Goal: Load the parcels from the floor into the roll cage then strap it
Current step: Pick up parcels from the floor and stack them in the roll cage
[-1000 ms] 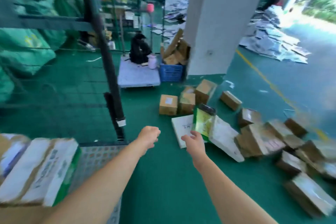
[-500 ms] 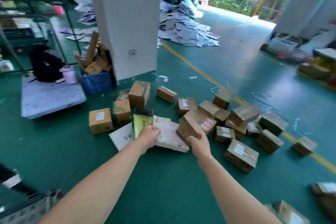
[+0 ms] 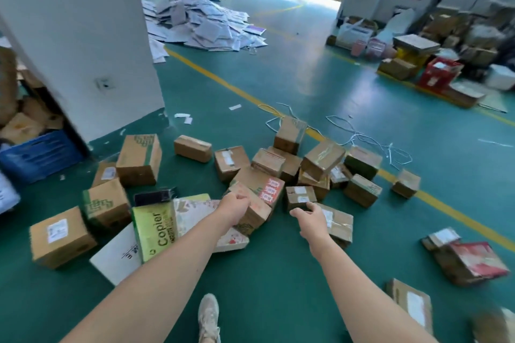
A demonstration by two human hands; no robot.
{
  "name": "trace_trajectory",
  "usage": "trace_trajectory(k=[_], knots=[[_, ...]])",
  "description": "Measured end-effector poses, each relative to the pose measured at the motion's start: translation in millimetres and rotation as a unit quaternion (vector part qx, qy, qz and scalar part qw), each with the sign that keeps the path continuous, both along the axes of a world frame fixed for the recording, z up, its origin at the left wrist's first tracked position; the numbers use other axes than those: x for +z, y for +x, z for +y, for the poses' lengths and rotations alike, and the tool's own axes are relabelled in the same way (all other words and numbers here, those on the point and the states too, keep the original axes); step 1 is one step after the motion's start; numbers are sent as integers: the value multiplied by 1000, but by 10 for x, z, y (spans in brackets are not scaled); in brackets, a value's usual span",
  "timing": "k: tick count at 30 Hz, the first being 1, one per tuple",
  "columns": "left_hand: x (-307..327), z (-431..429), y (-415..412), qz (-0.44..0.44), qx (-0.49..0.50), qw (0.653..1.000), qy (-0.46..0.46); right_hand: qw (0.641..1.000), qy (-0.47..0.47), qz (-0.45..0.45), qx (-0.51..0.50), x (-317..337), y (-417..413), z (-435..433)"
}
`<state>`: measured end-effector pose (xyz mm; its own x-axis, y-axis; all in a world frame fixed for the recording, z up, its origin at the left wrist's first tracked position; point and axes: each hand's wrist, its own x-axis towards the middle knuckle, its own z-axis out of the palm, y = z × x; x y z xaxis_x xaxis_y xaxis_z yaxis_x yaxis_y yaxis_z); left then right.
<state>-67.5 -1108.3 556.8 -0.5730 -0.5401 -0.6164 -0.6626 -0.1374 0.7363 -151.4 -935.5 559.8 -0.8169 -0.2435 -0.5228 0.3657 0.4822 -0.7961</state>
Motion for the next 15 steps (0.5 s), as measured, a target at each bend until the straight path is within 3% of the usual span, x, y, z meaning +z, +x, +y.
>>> trace_trajectory(k=[10,15], knots=[[-65,-930,-1851,-14,-88,996,13,998,18,-18,-49,-1,-1679,-843],[-286,-1173,-2753,-36,-89,995,30,998,37,-35,-25,-235,-2649,-1208]])
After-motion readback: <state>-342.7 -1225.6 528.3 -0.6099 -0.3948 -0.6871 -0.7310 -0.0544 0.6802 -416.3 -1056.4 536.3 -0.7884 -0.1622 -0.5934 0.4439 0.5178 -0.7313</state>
